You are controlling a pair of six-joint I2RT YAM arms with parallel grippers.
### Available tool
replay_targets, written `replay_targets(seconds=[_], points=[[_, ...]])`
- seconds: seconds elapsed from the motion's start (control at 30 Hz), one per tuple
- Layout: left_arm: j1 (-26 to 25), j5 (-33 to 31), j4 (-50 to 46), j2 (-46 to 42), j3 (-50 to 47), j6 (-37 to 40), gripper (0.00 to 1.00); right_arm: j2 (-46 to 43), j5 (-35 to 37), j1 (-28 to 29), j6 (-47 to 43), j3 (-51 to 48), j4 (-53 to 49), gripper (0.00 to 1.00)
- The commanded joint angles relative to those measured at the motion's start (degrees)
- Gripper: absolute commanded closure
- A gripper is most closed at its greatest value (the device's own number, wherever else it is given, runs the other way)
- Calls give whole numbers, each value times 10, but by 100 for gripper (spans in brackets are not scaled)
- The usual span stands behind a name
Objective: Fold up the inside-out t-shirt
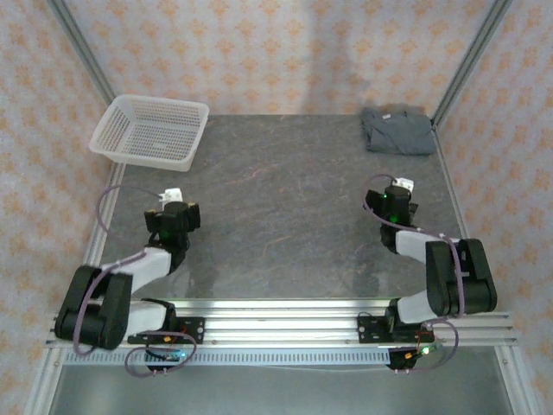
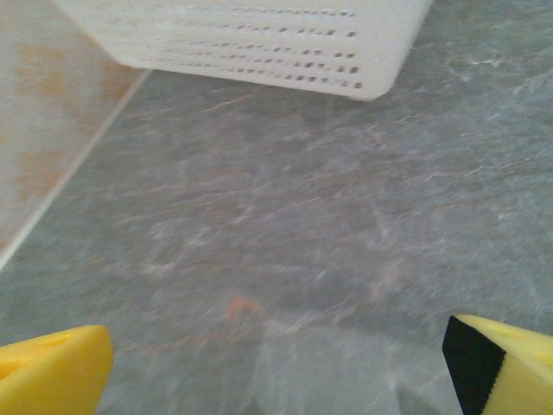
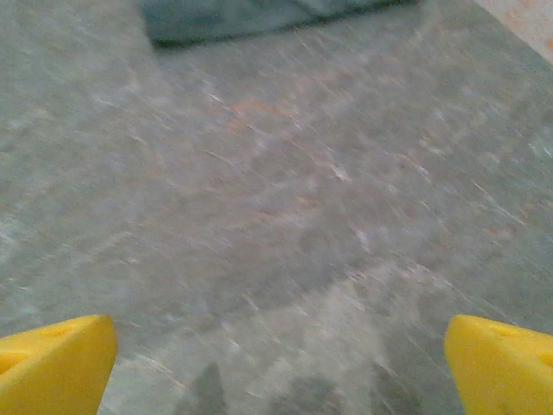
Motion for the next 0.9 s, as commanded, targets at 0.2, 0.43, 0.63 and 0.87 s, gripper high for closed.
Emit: replay_targets(seconds=[0.2, 0.43, 0.63, 0.87], points=[[41, 109, 147, 112, 45, 12, 0, 43, 12, -10, -27, -21, 145, 1], [40, 113, 158, 115, 44, 16, 0, 47, 12, -9, -29, -25, 160, 1], [40, 114, 157, 115, 43, 16, 0, 46, 11, -8, -31, -22, 153, 1], [40, 114, 158, 115, 43, 16, 0, 44, 23, -6, -29, -26, 158, 1]])
